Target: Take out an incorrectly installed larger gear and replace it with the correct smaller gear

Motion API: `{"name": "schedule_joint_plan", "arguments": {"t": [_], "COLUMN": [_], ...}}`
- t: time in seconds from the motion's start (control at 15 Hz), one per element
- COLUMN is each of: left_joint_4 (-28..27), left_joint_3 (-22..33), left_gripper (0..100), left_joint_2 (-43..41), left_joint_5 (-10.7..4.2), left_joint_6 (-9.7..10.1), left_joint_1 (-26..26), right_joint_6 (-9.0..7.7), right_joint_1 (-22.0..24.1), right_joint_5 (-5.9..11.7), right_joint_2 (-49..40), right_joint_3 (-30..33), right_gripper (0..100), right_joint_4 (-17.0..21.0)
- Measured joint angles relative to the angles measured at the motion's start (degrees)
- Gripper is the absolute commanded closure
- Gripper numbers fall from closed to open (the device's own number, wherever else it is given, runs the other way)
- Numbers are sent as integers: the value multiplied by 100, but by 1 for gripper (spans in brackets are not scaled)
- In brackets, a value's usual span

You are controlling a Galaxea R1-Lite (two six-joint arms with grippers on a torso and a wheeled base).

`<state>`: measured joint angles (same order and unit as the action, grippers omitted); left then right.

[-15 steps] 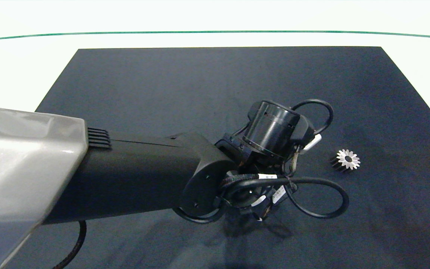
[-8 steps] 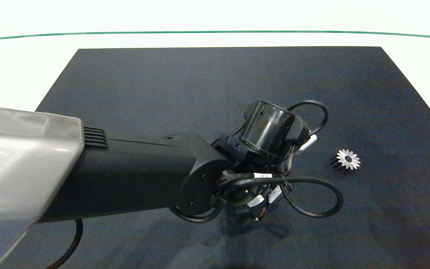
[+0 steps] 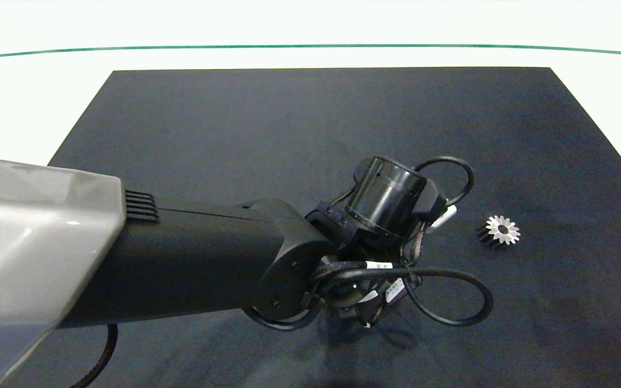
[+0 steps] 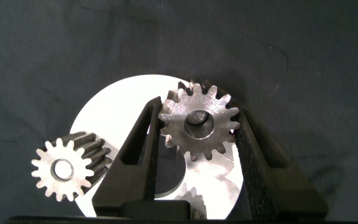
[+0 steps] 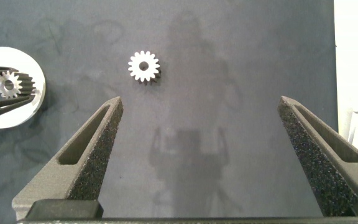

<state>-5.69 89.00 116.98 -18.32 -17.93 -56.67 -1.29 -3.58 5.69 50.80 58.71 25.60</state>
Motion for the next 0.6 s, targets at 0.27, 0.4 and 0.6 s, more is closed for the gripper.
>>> {"name": "schedule_joint_plan", "arguments": {"t": [0.27, 0.4, 0.6], "left_joint_4": [-6, -4, -21], "left_joint_3": [-6, -6, -11], "left_gripper": [0, 0, 0], "left_joint_2": [0, 5, 16], "left_joint_5": [0, 0, 0], "left_joint_6": [2, -6, -6], "left_joint_1": [-2, -2, -7], "right_joint_6": [2, 0, 4], "right_joint_1": [0, 0, 0], "right_joint_5": [-2, -2, -13], "right_joint_2": [0, 0, 0], "right_joint_3": [-44, -55, -55], "right_gripper": [0, 0, 0], "right_joint_4": [-5, -5, -6]}}
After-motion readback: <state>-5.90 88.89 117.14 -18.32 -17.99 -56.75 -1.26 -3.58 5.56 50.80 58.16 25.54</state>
